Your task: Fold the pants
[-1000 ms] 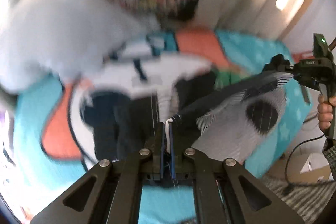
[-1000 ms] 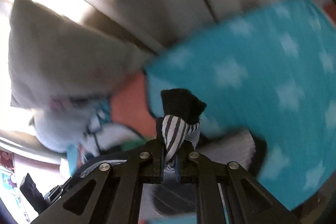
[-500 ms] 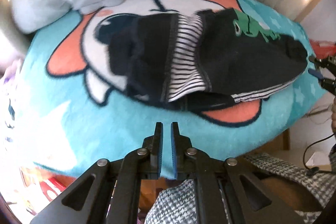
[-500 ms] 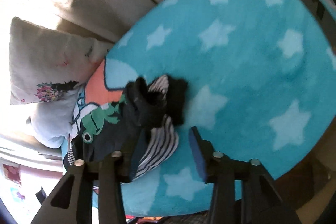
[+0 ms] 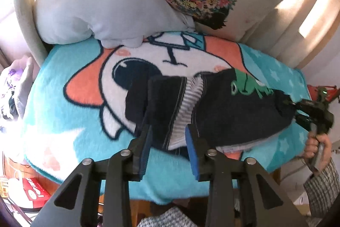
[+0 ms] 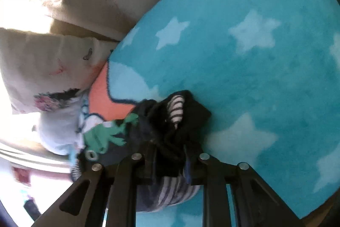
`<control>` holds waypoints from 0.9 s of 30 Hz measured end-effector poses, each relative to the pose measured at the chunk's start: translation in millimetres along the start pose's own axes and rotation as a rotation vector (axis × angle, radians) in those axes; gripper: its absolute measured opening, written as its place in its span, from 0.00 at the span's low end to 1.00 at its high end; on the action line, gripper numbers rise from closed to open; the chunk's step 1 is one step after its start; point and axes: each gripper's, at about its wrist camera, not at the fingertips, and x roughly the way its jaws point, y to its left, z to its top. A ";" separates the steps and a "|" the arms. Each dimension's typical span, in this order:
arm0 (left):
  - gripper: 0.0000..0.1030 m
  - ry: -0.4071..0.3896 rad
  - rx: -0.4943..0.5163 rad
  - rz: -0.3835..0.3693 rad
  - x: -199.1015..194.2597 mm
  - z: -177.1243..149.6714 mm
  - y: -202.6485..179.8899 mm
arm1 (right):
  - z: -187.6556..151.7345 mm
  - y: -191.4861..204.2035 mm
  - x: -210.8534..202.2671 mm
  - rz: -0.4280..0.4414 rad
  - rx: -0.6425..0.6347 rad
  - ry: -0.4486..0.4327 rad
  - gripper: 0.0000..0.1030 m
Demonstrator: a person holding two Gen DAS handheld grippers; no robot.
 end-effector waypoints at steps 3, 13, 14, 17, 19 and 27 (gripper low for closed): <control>0.30 -0.004 0.009 0.025 16.0 7.5 -7.5 | 1.3 11.4 -21.7 -0.029 -0.053 -0.051 0.18; 0.30 0.125 0.034 -0.006 76.6 -4.8 -32.7 | 6.0 -28.1 -48.1 -0.174 0.018 -0.125 0.05; 0.30 0.142 0.033 -0.012 81.4 -7.2 -33.6 | 8.6 -38.4 -50.9 -0.221 0.030 -0.133 0.05; 0.30 0.175 0.037 -0.005 92.7 -14.1 -36.2 | 11.8 -49.5 -64.9 -0.273 0.053 -0.157 0.05; 0.31 0.173 0.048 0.005 94.1 -15.5 -38.7 | 10.5 -36.8 -83.1 -0.245 0.021 -0.196 0.06; 0.38 0.170 0.033 0.022 98.3 -16.4 -45.5 | -15.0 66.9 -43.8 -0.026 -0.255 -0.049 0.07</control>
